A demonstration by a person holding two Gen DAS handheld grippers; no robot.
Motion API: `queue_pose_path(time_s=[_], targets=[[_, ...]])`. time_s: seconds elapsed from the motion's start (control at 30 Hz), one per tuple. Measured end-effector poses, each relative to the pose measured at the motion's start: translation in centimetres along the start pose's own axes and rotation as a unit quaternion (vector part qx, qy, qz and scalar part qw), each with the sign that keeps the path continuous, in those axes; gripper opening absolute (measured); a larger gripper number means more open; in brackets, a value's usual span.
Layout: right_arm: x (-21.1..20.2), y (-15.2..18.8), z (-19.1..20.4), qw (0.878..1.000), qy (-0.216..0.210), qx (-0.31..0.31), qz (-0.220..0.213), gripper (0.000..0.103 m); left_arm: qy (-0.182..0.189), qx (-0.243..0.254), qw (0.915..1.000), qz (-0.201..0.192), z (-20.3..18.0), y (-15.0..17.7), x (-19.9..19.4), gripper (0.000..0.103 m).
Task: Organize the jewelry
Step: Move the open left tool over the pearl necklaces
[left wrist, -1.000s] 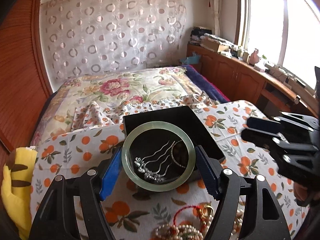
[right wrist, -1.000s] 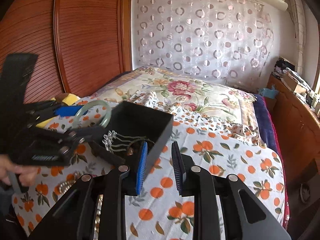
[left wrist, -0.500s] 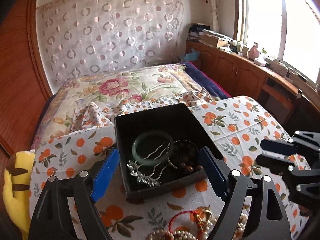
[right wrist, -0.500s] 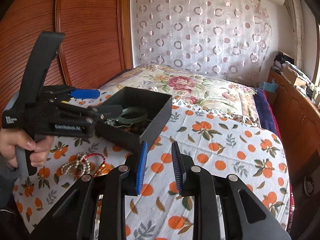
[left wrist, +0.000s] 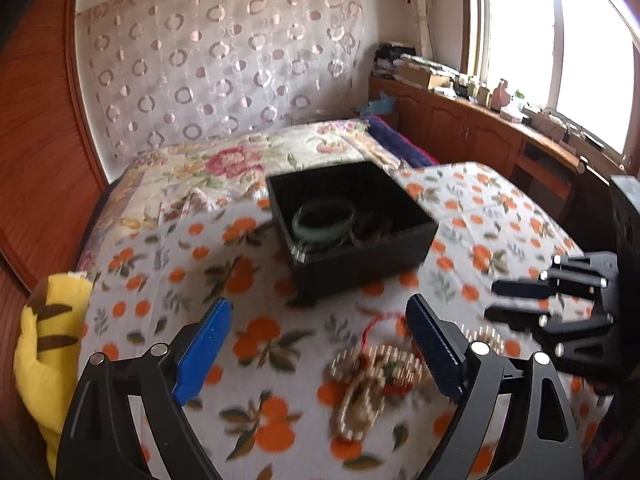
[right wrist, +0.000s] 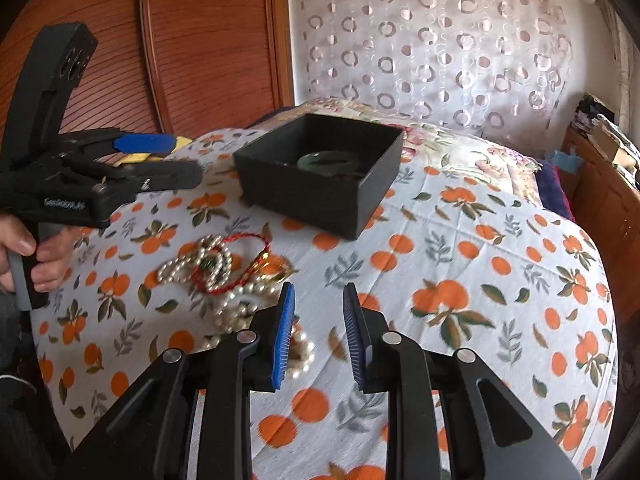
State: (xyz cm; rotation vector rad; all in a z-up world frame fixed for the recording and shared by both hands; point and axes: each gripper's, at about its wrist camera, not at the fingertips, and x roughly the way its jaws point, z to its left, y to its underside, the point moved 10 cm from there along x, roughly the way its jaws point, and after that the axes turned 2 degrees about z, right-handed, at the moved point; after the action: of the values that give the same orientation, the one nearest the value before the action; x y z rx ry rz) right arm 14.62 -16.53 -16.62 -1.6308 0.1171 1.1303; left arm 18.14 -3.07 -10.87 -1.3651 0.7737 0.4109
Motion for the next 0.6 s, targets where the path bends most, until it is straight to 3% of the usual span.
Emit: queue_pose_path(time_s=[0.37, 0.6], targets=[[0.2, 0.9, 1.5, 1.000, 0.002, -0.025, 0.007, 0.027, -0.015, 0.017, 0.9984, 0.052, 1.7, 5.6, 0.4, 0.089], [0.1, 0.8, 1.4, 1.000, 0.007, -0.023, 0.005, 0.027, -0.015, 0.023, 0.9965, 0.079, 2.1, 6.8, 1.4, 0.089]])
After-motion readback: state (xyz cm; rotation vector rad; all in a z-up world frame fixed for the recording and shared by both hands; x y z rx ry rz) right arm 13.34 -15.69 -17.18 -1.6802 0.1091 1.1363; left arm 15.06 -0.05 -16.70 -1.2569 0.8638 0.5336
